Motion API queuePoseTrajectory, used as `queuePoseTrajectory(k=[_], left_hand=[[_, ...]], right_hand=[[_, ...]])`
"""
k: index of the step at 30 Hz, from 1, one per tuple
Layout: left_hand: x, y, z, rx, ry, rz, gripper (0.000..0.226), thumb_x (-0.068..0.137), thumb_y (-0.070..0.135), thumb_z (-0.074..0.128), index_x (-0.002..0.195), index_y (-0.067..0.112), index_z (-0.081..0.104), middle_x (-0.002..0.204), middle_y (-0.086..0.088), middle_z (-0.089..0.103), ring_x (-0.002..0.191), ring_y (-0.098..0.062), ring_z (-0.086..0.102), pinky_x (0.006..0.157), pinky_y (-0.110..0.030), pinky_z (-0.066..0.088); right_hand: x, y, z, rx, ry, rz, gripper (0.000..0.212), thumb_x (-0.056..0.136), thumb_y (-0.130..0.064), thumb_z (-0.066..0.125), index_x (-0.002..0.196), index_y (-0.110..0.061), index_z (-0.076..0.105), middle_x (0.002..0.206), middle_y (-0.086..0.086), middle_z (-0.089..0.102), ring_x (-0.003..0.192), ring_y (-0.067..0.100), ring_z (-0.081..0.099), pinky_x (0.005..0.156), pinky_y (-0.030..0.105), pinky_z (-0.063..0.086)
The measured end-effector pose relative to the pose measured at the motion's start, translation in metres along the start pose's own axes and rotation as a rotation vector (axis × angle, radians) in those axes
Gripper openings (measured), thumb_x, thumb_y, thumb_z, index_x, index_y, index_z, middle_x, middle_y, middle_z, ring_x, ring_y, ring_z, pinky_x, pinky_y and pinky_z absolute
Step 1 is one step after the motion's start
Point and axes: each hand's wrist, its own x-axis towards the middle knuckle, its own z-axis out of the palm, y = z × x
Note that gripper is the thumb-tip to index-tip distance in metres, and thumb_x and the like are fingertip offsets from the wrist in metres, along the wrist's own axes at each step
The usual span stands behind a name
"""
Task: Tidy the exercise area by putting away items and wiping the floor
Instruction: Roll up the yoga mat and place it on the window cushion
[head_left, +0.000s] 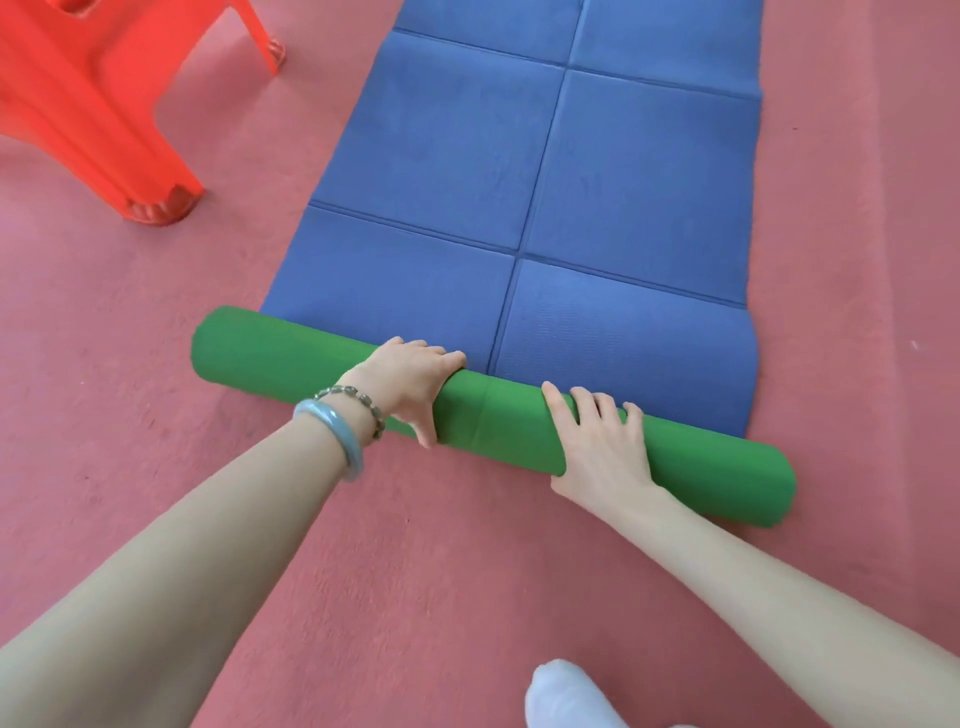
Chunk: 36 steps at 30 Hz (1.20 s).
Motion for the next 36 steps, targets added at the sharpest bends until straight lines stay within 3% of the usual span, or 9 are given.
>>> queuePoseTrajectory(k=[4, 6, 9, 15, 21, 24, 27, 33, 36], left_hand=[[-0.003, 0.002, -0.004, 0.019, 0.022, -0.030, 0.091, 0.047, 0.053, 0.081, 0.125, 0.028, 0.041, 0.112, 0.006, 0.053, 0.107, -0.019, 0.047, 0.092, -0.033, 0.035], [-0.016, 0.007, 0.009, 0.069, 0.261, -0.016, 0.093, 0.044, 0.042, 0.083, 0.128, 0.026, 0.044, 0.117, 0.002, 0.054, 0.111, -0.023, 0.049, 0.100, -0.039, 0.033], [-0.042, 0.030, 0.038, 0.028, 0.542, -0.087, 0.106, 0.035, 0.028, 0.089, 0.130, 0.020, 0.042, 0.126, -0.008, 0.056, 0.117, -0.030, 0.053, 0.105, -0.048, 0.032], [-0.034, 0.047, 0.043, 0.096, 0.325, -0.227, 0.148, 0.018, 0.058, 0.087, 0.145, 0.014, 0.025, 0.148, -0.012, 0.039, 0.136, -0.032, 0.038, 0.110, -0.054, 0.016], [-0.002, 0.047, 0.035, 0.092, 0.436, -0.329, 0.103, 0.039, 0.020, 0.090, 0.131, 0.017, 0.044, 0.128, -0.008, 0.058, 0.123, -0.030, 0.052, 0.110, -0.053, 0.021], [0.008, 0.048, 0.023, 0.099, 0.386, -0.368, 0.090, 0.048, 0.011, 0.082, 0.131, 0.019, 0.049, 0.129, -0.005, 0.057, 0.126, -0.028, 0.050, 0.111, -0.053, 0.025], [0.013, 0.048, 0.009, 0.064, 0.284, -0.374, 0.081, 0.073, 0.013, 0.067, 0.143, 0.024, 0.029, 0.147, -0.002, 0.036, 0.141, -0.024, 0.025, 0.116, -0.047, 0.004], [0.022, 0.051, -0.011, 0.040, 0.206, -0.392, 0.074, 0.081, 0.015, 0.060, 0.144, 0.024, 0.021, 0.149, -0.001, 0.028, 0.143, -0.023, 0.016, 0.116, -0.046, -0.001], [0.025, 0.053, -0.013, 0.043, 0.190, -0.395, 0.072, 0.082, 0.016, 0.059, 0.143, 0.024, 0.022, 0.148, -0.002, 0.029, 0.142, -0.023, 0.017, 0.116, -0.046, 0.000]], right_hand=[[0.010, 0.005, -0.004, 0.008, -0.050, -0.010, 0.112, 0.035, -0.044, 0.083, 0.136, -0.019, 0.043, 0.107, 0.007, 0.056, 0.092, 0.028, 0.056, 0.077, 0.047, 0.044], [0.014, 0.008, -0.006, 0.032, -0.093, -0.045, 0.105, 0.055, -0.044, 0.076, 0.143, -0.024, 0.023, 0.121, 0.003, 0.046, 0.108, 0.026, 0.048, 0.086, 0.044, 0.038], [0.026, 0.017, -0.011, 0.104, -0.161, -0.066, 0.103, 0.058, -0.045, 0.072, 0.141, -0.027, 0.015, 0.123, 0.000, 0.042, 0.111, 0.024, 0.043, 0.087, 0.041, 0.037], [0.055, 0.035, -0.029, 0.295, -0.387, -0.119, 0.104, 0.056, -0.046, 0.074, 0.140, -0.031, 0.015, 0.124, 0.000, 0.041, 0.116, 0.024, 0.040, 0.093, 0.044, 0.039], [0.035, 0.041, -0.025, 0.118, -0.186, -0.220, 0.119, 0.062, -0.051, 0.070, 0.147, -0.029, -0.011, 0.147, 0.007, 0.018, 0.132, 0.028, 0.028, 0.107, 0.049, 0.026], [0.029, 0.042, -0.014, 0.043, -0.067, -0.166, 0.134, 0.037, -0.053, 0.084, 0.146, -0.021, 0.013, 0.135, 0.017, 0.047, 0.119, 0.034, 0.049, 0.094, 0.060, 0.040], [0.038, 0.045, -0.012, 0.096, -0.032, -0.153, 0.133, 0.020, -0.047, 0.089, 0.137, -0.017, 0.034, 0.114, 0.017, 0.060, 0.097, 0.034, 0.061, 0.077, 0.057, 0.049], [0.048, 0.050, -0.018, 0.085, -0.132, -0.161, 0.119, 0.047, -0.049, 0.081, 0.147, -0.023, 0.022, 0.128, 0.010, 0.048, 0.106, 0.029, 0.052, 0.082, 0.049, 0.043], [0.049, 0.054, -0.019, 0.096, -0.126, -0.136, 0.117, 0.042, -0.049, 0.080, 0.144, -0.023, 0.032, 0.122, 0.008, 0.053, 0.098, 0.028, 0.054, 0.076, 0.045, 0.043]])
